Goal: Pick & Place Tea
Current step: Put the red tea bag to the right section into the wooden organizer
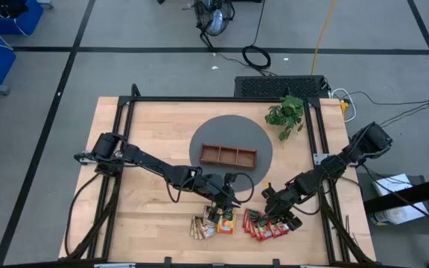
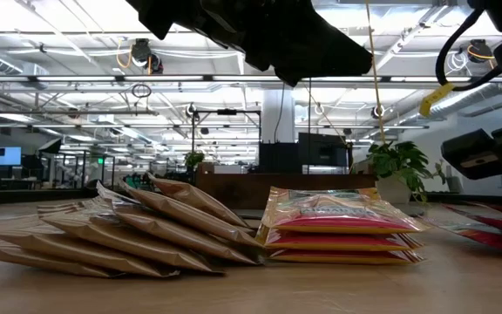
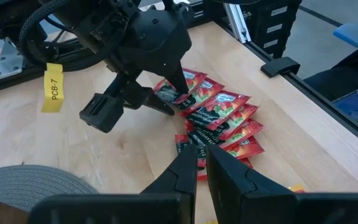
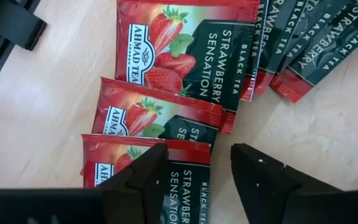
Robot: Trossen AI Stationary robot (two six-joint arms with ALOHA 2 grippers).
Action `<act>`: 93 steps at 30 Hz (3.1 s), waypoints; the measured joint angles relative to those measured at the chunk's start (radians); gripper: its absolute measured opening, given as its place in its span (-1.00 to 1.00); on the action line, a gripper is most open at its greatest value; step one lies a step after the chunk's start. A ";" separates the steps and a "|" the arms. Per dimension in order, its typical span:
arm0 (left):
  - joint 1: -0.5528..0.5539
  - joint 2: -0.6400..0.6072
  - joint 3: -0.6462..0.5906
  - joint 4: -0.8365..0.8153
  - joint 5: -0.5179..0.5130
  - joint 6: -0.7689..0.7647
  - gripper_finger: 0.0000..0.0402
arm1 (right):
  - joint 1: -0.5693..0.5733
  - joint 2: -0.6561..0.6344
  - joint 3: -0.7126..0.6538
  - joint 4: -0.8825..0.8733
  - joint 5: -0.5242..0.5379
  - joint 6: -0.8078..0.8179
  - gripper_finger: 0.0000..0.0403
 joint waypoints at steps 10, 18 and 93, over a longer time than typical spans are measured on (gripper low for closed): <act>0.000 0.000 0.000 0.000 0.000 0.001 -0.79 | 0.000 -0.001 0.002 -0.066 0.030 -0.007 -0.64; 0.000 0.000 0.000 0.000 0.000 0.004 -0.79 | 0.000 -0.004 0.001 -0.069 0.055 -0.008 -0.97; 0.034 0.003 -0.001 -0.038 -0.312 -0.105 -0.88 | -0.053 -0.151 0.334 -0.153 0.707 -0.326 -1.00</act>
